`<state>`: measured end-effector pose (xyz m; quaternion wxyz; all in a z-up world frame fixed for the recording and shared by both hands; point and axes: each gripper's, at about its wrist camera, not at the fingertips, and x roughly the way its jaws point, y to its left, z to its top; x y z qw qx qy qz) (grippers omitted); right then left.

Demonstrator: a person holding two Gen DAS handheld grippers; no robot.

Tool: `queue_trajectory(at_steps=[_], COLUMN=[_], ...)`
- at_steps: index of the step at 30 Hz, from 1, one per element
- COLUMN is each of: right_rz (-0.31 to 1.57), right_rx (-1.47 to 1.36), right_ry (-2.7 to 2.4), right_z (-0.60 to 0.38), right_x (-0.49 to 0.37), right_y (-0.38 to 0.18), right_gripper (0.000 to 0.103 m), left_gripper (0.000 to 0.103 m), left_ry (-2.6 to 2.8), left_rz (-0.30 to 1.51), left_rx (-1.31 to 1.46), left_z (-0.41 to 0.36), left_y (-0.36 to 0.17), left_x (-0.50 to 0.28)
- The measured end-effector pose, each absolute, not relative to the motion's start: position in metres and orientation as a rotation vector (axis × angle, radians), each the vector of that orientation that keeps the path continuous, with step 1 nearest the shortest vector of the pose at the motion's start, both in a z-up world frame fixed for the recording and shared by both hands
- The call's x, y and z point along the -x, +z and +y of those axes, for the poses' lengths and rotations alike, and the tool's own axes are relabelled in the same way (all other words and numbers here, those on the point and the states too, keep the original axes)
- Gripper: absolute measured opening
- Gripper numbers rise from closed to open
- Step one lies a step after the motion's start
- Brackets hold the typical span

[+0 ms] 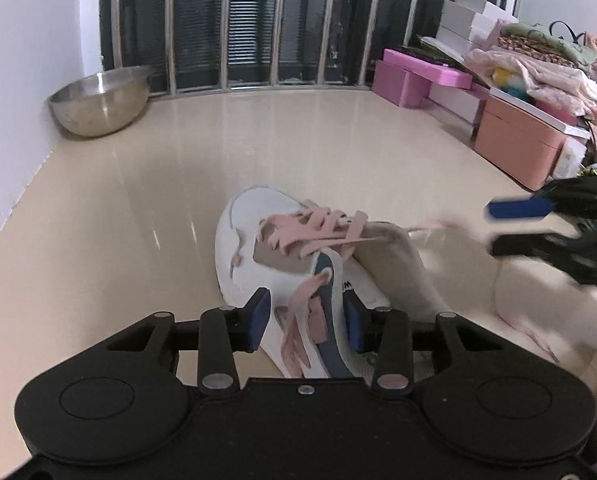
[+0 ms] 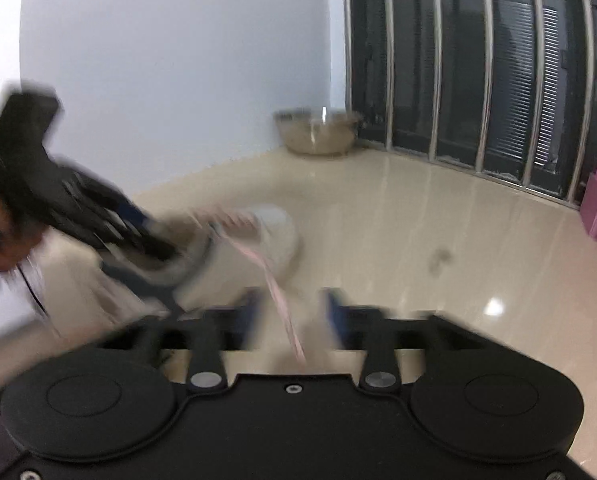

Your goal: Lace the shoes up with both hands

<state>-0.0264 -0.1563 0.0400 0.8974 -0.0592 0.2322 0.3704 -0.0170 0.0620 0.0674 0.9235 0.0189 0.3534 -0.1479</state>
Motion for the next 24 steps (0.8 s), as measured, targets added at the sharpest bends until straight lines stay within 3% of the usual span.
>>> queue_trajectory(at_steps=[5, 6, 7, 8, 9, 14, 16, 21, 23, 24], right_rz=[0.507, 0.517, 0.544, 0.571, 0.586, 0.545, 0.534, 0.621, 0.637, 0.656], right_rx=[0.072, 0.104, 0.146, 0.189, 0.218, 0.23, 0.256, 0.258, 0.295, 0.245], right_ry=[0.792, 0.748, 0.712, 0.677, 0.638, 0.462, 0.412, 0.412, 0.434, 0.455], right_z=[-0.096, -0.08, -0.064, -0.048, -0.037, -0.035, -0.028, -0.019, -0.013, -0.016], right_x=[0.026, 0.022, 0.017, 0.013, 0.011, 0.02, 0.024, 0.002, -0.007, -0.015], right_y=[0.055, 0.054, 0.05, 0.047, 0.043, 0.035, 0.035, 0.039, 0.036, 0.034], right_gripper=[0.066, 0.064, 0.061, 0.037, 0.028, 0.03, 0.029, 0.031, 0.03, 0.012], left_gripper=[0.041, 0.038, 0.027, 0.025, 0.023, 0.026, 0.038, 0.045, 0.036, 0.031], left_ry=[-0.257, -0.242, -0.219, -0.192, -0.173, -0.106, -0.076, -0.129, -0.166, -0.185], left_rz=[0.702, 0.692, 0.678, 0.662, 0.647, 0.574, 0.56, 0.66, 0.681, 0.691], left_rx=[-0.049, -0.056, -0.054, -0.046, -0.022, 0.069, 0.069, 0.099, 0.156, 0.184], left_z=[0.059, 0.057, 0.057, 0.057, 0.06, 0.071, 0.065, 0.07, 0.079, 0.084], left_y=[0.067, 0.067, 0.067, 0.067, 0.066, 0.059, 0.056, 0.051, 0.05, 0.049], left_x=[0.015, 0.015, 0.015, 0.016, 0.017, 0.025, 0.021, -0.006, -0.015, -0.02])
